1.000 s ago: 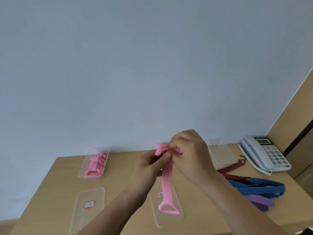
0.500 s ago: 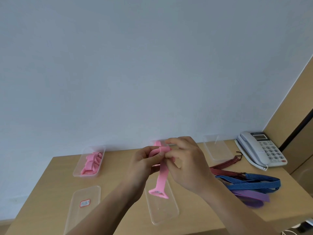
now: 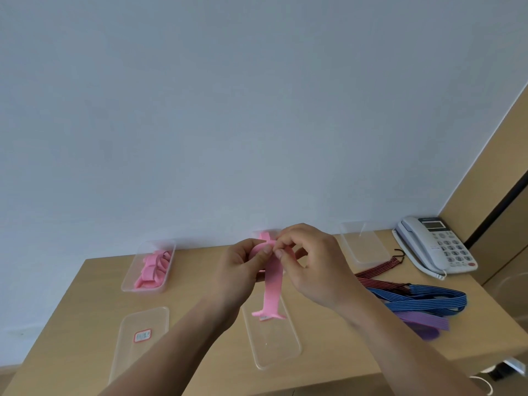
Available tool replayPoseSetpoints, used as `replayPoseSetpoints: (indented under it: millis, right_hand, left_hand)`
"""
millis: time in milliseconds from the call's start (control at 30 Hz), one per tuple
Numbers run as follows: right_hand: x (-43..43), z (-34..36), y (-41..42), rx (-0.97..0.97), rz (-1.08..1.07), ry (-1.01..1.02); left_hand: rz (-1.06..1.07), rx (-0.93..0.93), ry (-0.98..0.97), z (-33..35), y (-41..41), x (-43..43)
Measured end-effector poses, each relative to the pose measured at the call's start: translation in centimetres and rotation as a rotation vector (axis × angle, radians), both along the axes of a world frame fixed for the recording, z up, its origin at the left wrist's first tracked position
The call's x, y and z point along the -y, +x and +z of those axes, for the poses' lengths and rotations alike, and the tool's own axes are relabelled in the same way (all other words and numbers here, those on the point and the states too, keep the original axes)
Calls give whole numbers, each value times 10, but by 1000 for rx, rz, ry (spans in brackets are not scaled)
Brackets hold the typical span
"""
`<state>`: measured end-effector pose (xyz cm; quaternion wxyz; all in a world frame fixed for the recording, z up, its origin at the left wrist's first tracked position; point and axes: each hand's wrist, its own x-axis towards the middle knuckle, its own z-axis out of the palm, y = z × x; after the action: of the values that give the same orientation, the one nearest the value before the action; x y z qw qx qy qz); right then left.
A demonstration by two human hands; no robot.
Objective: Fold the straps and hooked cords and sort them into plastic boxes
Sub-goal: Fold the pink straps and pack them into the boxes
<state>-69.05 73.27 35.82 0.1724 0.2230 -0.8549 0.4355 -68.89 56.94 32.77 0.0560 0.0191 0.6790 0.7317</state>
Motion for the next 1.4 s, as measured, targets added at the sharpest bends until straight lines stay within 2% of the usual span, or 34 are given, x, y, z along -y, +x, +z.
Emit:
replayPoseSetpoints:
  millis: [133, 233, 367, 600, 767, 967, 1267, 1400]
  right_hand:
    - [4, 0, 0, 55, -2, 5]
    - [2, 1, -2, 194, -3, -8]
    - [1, 2, -9, 279, -14, 89]
    - [-2, -2, -10, 267, -97, 76]
    - [1, -7, -8, 112, -137, 107]
    - [4, -16, -7, -89, -167, 145]
    - [7, -29, -5, -251, -161, 110]
    - [8, -28, -1, -274, -143, 89]
  left_hand:
    - [7, 4, -16, -2, 0, 3]
    - [-11, -1, -28, -6, 1, 6]
    - [-40, 1, -18, -10, 5, 5]
    - [-114, 169, 240, -19, 3, 2]
    - [-38, 351, 205, -24, 5, -5]
    - [17, 417, 176, -16, 8, -7]
    - [37, 268, 147, -10, 11, -3]
    - [-15, 225, 206, -9, 14, -1]
